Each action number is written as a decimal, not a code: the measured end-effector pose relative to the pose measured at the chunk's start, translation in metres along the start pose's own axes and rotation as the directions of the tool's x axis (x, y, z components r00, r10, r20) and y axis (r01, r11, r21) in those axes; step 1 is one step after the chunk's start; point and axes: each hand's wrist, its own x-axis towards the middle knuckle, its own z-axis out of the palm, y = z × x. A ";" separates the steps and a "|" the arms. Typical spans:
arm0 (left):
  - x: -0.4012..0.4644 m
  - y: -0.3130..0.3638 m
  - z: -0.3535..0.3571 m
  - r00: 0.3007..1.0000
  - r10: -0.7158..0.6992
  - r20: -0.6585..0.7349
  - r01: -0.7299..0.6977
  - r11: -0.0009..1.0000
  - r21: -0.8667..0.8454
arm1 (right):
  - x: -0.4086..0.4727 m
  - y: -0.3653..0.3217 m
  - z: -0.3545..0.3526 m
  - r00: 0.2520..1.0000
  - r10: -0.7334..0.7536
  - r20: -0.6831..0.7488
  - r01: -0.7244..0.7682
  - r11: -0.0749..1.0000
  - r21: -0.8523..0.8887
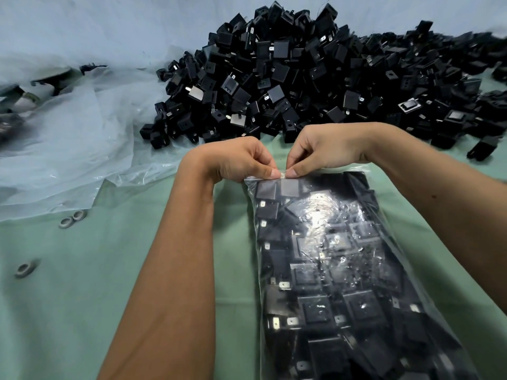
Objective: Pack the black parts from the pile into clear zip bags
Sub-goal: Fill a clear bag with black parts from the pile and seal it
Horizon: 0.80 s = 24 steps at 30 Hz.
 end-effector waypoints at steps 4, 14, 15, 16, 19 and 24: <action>-0.001 0.002 0.000 1.000 -0.015 0.023 0.016 1.000 -0.008 | 0.001 -0.001 0.001 1.000 -0.014 -0.027 0.013 1.000 -0.026; 0.002 0.005 0.002 0.999 -0.039 -0.009 0.039 0.999 0.018 | 0.001 0.002 0.008 0.999 -0.016 -0.028 0.015 0.998 -0.055; 0.002 0.004 0.002 1.000 -0.027 -0.007 0.027 1.000 0.012 | 0.000 0.001 0.009 0.999 -0.022 -0.033 0.021 0.999 -0.038; 0.002 0.004 0.003 1.000 -0.014 -0.006 0.014 1.000 0.002 | -0.001 0.001 0.008 0.999 -0.027 -0.037 0.026 0.999 -0.022; 0.001 0.002 0.003 1.000 0.016 0.002 -0.016 1.000 -0.017 | 0.000 0.001 0.007 0.999 -0.030 -0.044 0.030 1.000 -0.002; 0.002 0.003 0.003 1.000 0.007 0.011 -0.007 1.000 -0.003 | 0.003 0.001 0.007 0.997 -0.041 -0.061 0.041 0.999 0.004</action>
